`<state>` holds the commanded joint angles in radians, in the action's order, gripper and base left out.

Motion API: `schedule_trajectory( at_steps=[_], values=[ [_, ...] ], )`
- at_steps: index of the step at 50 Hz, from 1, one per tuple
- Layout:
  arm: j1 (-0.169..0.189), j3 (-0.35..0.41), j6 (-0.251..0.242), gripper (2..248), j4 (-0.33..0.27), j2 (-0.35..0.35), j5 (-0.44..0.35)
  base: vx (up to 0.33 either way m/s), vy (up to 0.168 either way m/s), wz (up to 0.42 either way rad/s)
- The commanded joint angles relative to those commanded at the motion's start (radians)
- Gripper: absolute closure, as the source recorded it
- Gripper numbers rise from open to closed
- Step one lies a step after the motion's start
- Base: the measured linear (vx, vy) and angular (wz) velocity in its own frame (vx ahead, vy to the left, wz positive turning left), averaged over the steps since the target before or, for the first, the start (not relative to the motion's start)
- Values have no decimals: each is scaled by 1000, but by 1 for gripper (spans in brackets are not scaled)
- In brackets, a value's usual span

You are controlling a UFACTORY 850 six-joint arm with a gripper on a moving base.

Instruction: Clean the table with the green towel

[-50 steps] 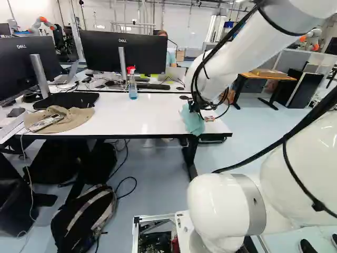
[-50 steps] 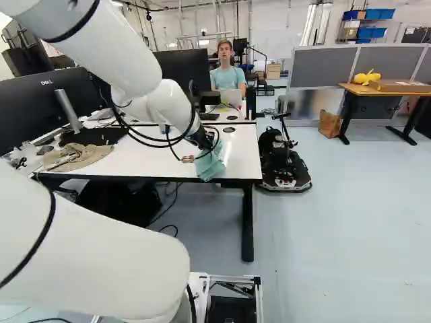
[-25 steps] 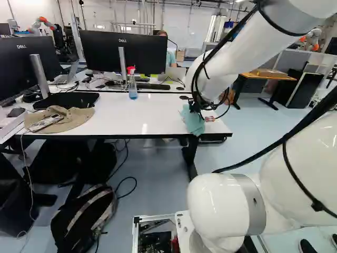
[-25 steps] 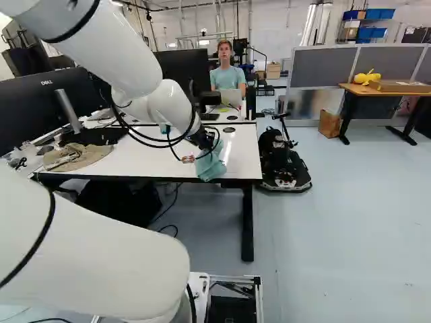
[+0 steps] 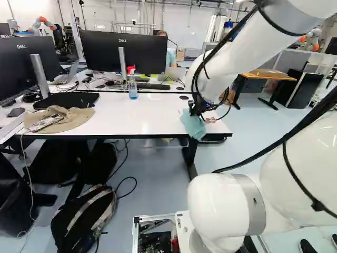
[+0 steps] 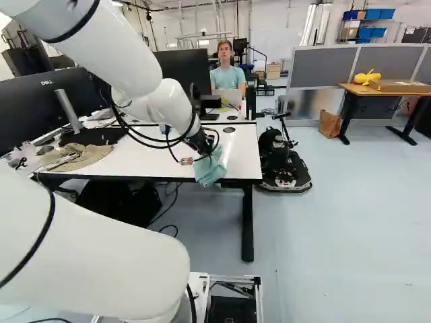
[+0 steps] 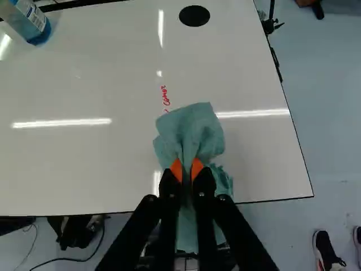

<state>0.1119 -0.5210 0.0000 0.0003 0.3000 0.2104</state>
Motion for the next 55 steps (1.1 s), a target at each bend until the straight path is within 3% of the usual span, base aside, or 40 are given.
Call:
schedule_trajectory(
  at_steps=[25,42,55],
  values=[
    [0,0,0,212,0,0,99,0,0,0],
    [0,0,0,212,0,-1,99,0,0,0],
    [0,-8,0,212,0,-45,99,0,0,0]
  ],
)
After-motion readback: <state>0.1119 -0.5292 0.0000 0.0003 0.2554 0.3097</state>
